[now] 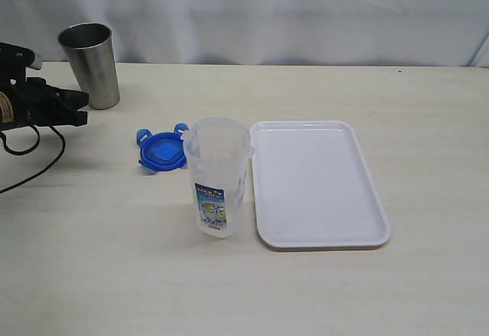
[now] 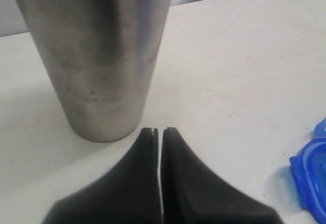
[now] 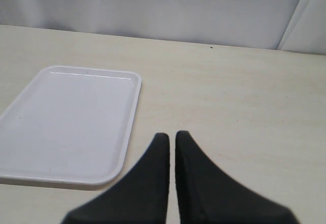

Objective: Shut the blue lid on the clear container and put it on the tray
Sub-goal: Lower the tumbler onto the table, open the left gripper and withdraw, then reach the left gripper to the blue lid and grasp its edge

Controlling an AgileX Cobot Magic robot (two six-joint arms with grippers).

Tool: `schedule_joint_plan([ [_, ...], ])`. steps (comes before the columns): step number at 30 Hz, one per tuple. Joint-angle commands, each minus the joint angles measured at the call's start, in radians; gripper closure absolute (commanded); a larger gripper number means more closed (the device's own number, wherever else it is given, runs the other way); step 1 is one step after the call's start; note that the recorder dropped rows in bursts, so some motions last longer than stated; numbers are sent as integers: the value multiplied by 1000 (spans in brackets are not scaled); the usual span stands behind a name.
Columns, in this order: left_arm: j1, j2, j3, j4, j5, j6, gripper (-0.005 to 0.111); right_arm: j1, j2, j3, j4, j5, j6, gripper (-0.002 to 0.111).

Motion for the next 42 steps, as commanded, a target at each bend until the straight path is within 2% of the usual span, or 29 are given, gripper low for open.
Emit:
schedule_joint_plan([
  [1,0,-11,2,51,13,-103,107,-2,-4,2,0,1,3,104],
  [3,0,-22,2,49,91,-112,107,-2,-4,2,0,1,3,104],
  [5,-9,-52,2,17,240,-107,107,-2,-4,2,0,1,3,104],
  [8,-26,-109,2,-148,455,48,107,-2,-4,2,0,1,3,104],
  [10,-28,-153,2,-244,510,151,107,-2,-4,2,0,1,3,104],
  [12,-28,-188,2,-283,524,159,107,-2,-4,2,0,1,3,104],
  [18,-28,-319,0,-317,587,172,107,-2,-4,2,0,1,3,104],
  [20,-28,-360,-13,-317,643,277,107,-2,-4,2,0,1,3,104],
  [23,-28,-419,-37,-292,765,369,107,-2,-4,2,0,1,3,104],
  [25,-28,-455,-60,-198,861,377,107,-2,-4,2,0,1,3,104],
  [28,-28,-486,-110,-33,1072,292,107,-2,-4,2,0,1,3,104],
  [29,-28,-489,-134,70,1231,228,107,-2,-4,2,0,1,3,104],
  [31,-16,-489,-145,132,1382,199,107,-2,-4,2,0,1,3,104],
  [32,-3,-489,-145,107,1390,199,107,-2,-4,2,0,1,3,104],
  [34,42,-489,-145,-71,1365,199,107,-2,-4,2,0,1,3,104],
  [35,75,-489,-145,-260,1333,223,107,-2,-4,2,0,1,3,104],
  [37,115,-489,-145,-593,1310,497,107,-2,-4,2,0,1,3,104],
  [38,131,-489,-145,-811,1310,678,107,-2,-4,2,0,1,3,104],
  [39,147,-489,-145,-970,1317,781,107,-2,-4,2,0,1,3,104],
  [40,153,-489,-145,-1167,1338,926,107,-2,-4,2,0,1,3,104],
  [42,151,-489,-145,-1464,1414,1225,107,-2,-4,2,0,1,3,104],
])
